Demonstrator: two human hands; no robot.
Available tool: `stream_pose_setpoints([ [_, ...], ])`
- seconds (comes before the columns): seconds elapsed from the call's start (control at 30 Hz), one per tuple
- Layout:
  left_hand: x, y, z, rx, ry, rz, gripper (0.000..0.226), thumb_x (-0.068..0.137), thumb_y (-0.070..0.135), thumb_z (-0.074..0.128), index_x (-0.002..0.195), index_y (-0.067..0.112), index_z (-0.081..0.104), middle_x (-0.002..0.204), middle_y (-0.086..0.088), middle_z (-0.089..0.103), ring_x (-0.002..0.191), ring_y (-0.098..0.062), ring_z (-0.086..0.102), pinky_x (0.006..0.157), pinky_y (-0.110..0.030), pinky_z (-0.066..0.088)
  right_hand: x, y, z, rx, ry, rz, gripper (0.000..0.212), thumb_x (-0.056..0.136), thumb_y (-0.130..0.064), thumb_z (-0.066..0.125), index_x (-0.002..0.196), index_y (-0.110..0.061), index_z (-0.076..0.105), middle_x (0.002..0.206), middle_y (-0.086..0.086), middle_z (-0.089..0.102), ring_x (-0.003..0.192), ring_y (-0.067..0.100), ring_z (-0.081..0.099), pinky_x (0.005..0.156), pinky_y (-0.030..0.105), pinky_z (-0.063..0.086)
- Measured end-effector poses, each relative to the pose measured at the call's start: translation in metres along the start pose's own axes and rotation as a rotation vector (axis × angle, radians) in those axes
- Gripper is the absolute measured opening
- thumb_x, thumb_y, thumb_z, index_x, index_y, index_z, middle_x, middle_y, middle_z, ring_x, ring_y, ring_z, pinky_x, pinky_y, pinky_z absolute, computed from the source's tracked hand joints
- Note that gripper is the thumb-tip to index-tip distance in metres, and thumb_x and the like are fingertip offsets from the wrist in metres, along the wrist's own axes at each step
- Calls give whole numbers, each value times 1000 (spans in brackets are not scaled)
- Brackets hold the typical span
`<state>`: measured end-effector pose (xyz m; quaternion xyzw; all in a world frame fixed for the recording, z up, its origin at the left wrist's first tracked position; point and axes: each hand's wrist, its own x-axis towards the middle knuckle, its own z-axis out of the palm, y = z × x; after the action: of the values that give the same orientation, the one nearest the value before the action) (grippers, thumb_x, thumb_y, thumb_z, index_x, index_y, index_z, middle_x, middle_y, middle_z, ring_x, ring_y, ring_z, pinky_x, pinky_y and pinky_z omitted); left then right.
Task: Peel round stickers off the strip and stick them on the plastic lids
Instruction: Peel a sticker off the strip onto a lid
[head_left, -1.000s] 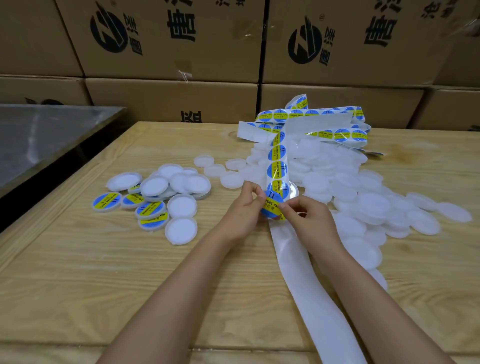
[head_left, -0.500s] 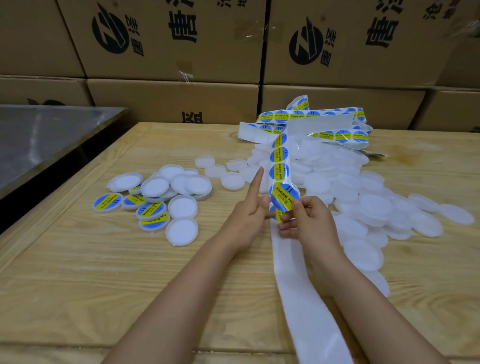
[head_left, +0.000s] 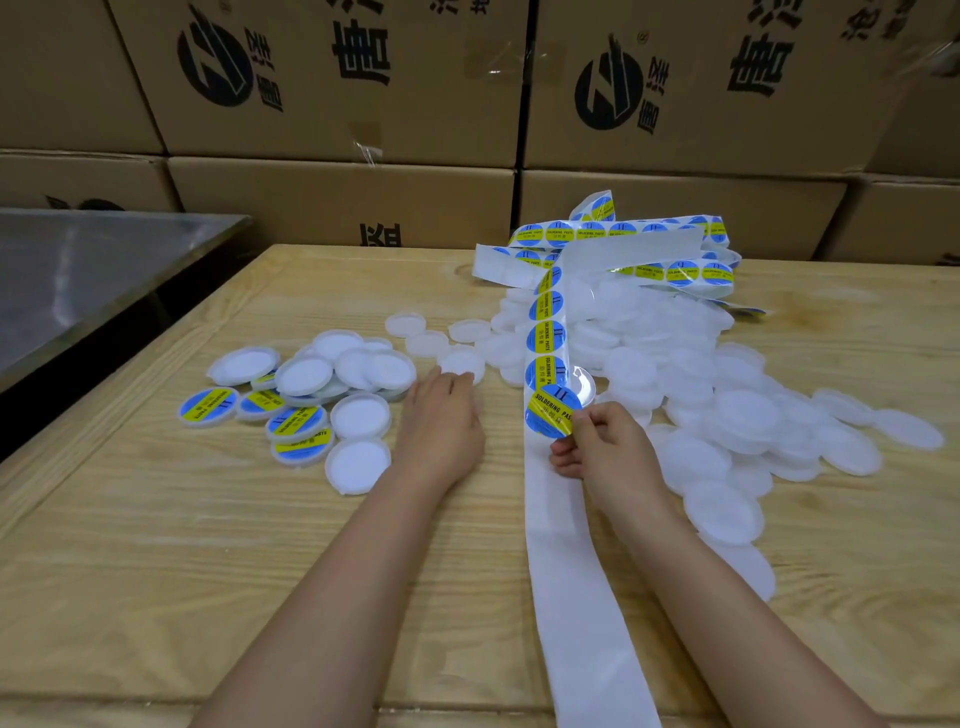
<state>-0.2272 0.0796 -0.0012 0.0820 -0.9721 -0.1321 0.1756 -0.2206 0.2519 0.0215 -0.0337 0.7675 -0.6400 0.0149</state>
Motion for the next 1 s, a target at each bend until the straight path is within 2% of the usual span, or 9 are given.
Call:
stream_pose_setpoints([
  [0.1, -1, 1, -4, 34, 111, 21, 27, 92, 17, 46, 112, 8, 61, 111, -10, 57, 105, -29, 49, 88, -33, 31, 0, 0, 0, -3, 0, -6, 17, 98, -21, 43, 85, -15, 51, 69, 3, 64, 64, 16, 64, 66, 29, 55],
  [0.23, 0, 1, -8, -41, 114, 24, 16, 89, 18, 54, 95, 8, 65, 100, -8, 61, 96, -28, 53, 82, -34, 36, 1, 0, 0, 1, 9, -15, 16, 97, -22, 44, 85, -15, 52, 68, 3, 65, 63, 16, 65, 65, 29, 55],
  [0.43, -4, 4, -13, -649, 69, -67, 7, 95, 17, 48, 90, 16, 52, 86, 4, 58, 79, -13, 52, 70, -30, 39, 3, 2, -3, -59, -12, -71, 13, 91, -22, 56, 94, -23, 43, 91, 0, 63, 74, 17, 67, 74, 37, 55],
  [0.57, -5, 11, -22, -1008, 115, -189, 17, 98, 14, 44, 84, 20, 51, 75, 6, 56, 64, -5, 55, 59, -18, 44, 4, 4, -4, -201, -34, -178, 34, 88, -16, 58, 109, -26, 34, 99, -12, 64, 67, -2, 62, 54, 8, 42],
  [0.63, -6, 16, -27, -1254, 28, -278, 18, 99, 12, 43, 85, 15, 53, 76, -1, 58, 57, -5, 61, 53, -21, 53, 5, 4, -4, -210, -39, -200, 36, 88, -15, 60, 110, -26, 34, 99, -15, 64, 66, -6, 61, 54, 5, 39],
  [0.73, -8, 21, -32, -1468, -150, -359, 17, 100, 13, 41, 90, 10, 54, 86, -8, 61, 64, -16, 67, 57, -32, 59, 5, 1, -4, -176, -33, -222, 36, 88, -19, 62, 111, -26, 36, 92, -18, 65, 65, -13, 57, 57, 0, 37],
  [0.87, -12, 25, -31, -1454, -328, -347, 15, 99, 16, 44, 98, 5, 54, 96, -15, 65, 76, -26, 68, 58, -31, 59, 5, 2, -3, -116, -14, -240, 36, 87, -21, 64, 110, -29, 37, 80, -20, 67, 67, -13, 56, 61, 1, 37],
  [0.93, -14, 26, -31, -1432, -360, -329, 16, 99, 18, 45, 96, 7, 56, 95, -13, 65, 76, -26, 69, 55, -30, 58, 5, 4, -3, -107, -16, -235, 34, 87, -17, 64, 107, -28, 39, 73, -18, 68, 66, -10, 56, 65, 7, 39],
  [1.0, -15, 28, -31, -1459, -362, -327, 17, 99, 19, 46, 96, 9, 60, 91, -11, 67, 73, -23, 70, 55, -29, 58, 6, 4, -4, -88, -19, -217, 30, 87, -14, 63, 98, -31, 41, 83, -12, 69, 72, -3, 59, 73, 19, 42],
])
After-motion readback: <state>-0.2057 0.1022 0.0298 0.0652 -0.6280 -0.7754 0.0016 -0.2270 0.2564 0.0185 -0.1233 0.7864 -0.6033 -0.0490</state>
